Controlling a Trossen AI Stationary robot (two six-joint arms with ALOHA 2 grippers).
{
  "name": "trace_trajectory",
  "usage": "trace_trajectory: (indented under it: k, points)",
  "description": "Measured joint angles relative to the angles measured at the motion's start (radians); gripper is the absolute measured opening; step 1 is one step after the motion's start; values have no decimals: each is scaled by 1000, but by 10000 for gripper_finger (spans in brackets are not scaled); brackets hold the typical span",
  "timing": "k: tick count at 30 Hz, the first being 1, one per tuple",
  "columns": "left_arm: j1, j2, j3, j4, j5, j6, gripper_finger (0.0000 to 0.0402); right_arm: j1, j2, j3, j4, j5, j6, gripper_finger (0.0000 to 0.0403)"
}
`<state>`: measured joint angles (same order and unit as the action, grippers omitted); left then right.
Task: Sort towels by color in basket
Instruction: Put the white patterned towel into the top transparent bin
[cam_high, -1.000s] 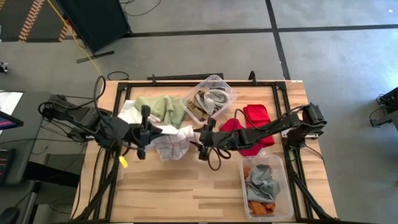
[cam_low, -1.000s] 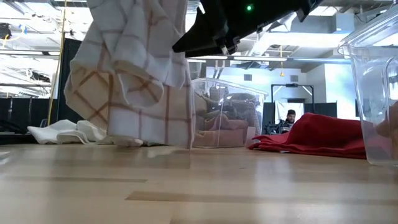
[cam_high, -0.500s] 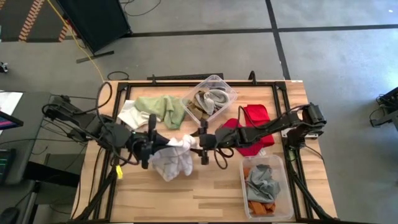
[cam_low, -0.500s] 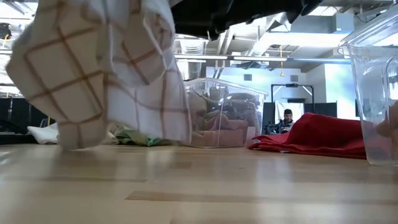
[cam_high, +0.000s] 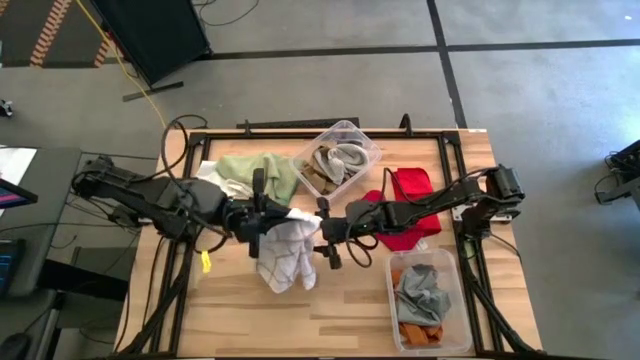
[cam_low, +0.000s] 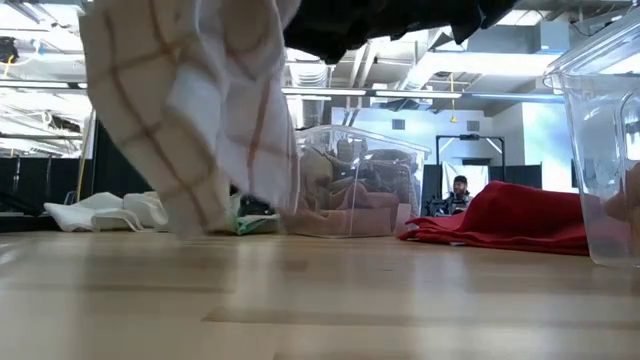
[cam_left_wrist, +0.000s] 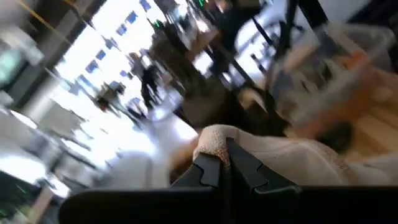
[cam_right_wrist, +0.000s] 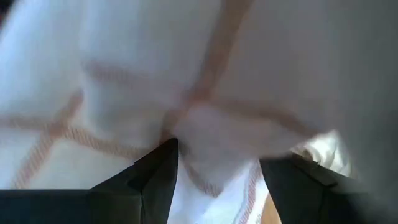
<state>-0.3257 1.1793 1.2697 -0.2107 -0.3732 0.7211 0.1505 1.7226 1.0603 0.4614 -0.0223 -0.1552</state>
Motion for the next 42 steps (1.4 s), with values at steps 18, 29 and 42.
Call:
trace_trajectory:
  k: [18,29,42]
  points:
    - [104,0,-386,47,14,-372,0,61,0,0,-307,108,212,255]
    - [179,0,-599,190,191,-572,8,70,0,0,-378,156,288,255]
    - [182,76,-704,293,331,-682,171,72,0,0,-368,156,289,255]
